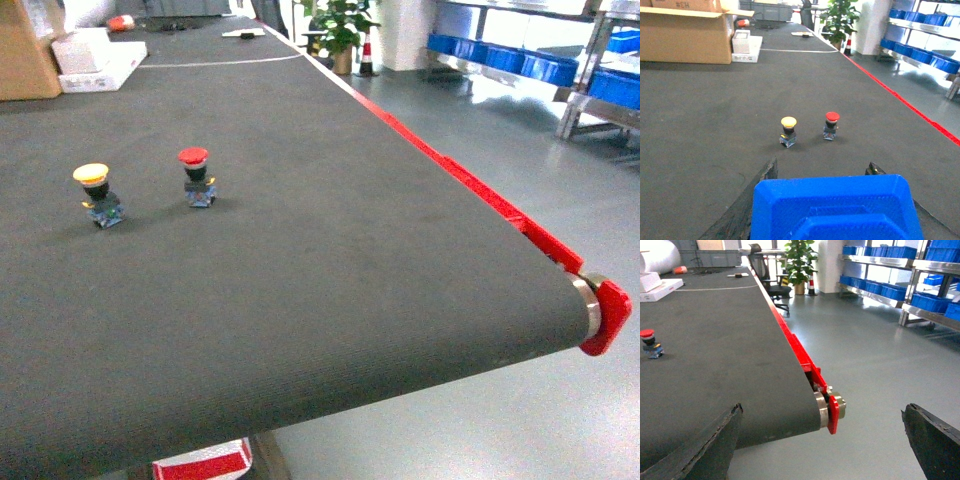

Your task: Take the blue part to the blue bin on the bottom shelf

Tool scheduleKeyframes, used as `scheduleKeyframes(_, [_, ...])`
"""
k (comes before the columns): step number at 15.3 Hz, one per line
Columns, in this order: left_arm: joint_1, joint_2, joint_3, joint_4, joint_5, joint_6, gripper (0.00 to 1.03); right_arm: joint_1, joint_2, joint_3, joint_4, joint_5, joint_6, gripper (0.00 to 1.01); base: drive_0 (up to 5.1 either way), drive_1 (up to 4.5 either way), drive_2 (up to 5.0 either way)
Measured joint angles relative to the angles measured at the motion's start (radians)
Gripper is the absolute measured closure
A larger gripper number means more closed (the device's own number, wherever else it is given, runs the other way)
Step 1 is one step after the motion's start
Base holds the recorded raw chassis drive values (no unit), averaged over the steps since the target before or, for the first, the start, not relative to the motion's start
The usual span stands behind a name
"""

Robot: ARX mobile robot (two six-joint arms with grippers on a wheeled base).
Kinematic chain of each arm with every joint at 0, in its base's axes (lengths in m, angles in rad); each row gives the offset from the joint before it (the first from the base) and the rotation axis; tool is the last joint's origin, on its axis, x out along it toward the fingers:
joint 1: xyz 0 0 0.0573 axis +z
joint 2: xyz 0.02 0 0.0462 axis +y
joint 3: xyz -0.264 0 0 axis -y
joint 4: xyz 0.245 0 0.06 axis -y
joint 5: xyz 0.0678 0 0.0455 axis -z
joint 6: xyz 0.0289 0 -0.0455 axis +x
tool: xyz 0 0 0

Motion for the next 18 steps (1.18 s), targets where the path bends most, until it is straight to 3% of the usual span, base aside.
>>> scheduleKeyframes(18, [0.000, 0.000, 0.000, 0.001, 0.000, 0.000, 0.59, 0.000, 0.000, 0.000, 0.000, 0.000, 0.000, 0.03, -1.6, -1.59, -1.6])
